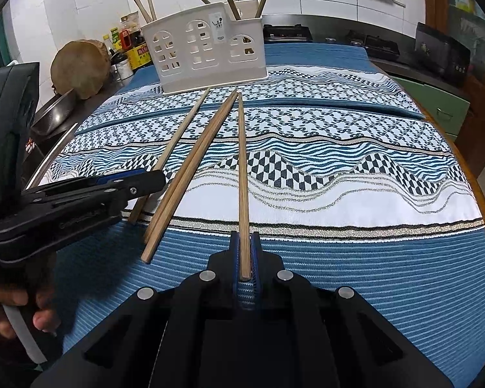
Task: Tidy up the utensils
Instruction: 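Close the left tool on a chopstick while the right tool grasps another chopstick, then carry the left tool's chopstick into the white holder and release while the right tool does likewise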
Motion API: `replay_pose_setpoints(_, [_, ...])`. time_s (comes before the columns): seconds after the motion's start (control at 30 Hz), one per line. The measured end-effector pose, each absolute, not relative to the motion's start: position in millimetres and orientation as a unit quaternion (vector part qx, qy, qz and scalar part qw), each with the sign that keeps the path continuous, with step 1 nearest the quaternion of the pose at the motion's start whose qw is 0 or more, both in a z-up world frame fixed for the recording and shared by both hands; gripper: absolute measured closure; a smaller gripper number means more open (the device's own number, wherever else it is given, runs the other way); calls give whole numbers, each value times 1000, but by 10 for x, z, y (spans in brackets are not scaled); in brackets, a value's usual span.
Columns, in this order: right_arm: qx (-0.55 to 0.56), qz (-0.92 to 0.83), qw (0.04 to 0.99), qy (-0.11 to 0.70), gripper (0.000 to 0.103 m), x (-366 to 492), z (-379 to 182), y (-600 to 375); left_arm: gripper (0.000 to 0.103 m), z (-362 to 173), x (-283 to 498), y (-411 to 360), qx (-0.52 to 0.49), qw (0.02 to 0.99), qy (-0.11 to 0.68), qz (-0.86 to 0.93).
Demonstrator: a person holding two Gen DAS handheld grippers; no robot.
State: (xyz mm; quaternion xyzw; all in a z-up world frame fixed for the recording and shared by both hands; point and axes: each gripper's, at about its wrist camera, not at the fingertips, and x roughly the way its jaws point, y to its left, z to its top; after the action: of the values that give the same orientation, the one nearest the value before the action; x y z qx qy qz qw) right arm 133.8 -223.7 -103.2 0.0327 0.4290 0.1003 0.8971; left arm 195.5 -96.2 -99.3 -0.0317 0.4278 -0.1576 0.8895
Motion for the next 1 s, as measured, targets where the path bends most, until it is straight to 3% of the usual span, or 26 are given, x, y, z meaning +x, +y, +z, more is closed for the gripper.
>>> replay_pose_setpoints(0.13, [34,101,897,428,95,1347,-1033,-2237,92,-998,1966,-1039,7,895,425,-135])
replay_pose_setpoints(0.33, [31,102,898,427,95,1349,-1028,-2233,97,-982,2015,-1059,19,896,428,-121])
replay_pose_setpoints(0.67, [31,102,905,411,96,1280,-918,-2258,97,-886,1939,-801,-3,898,417,-139])
replay_pose_setpoints(1.0, [12,109,935,337,96,1274,-202,-2326,97,-412,1752,-513,-19,919,361,-157])
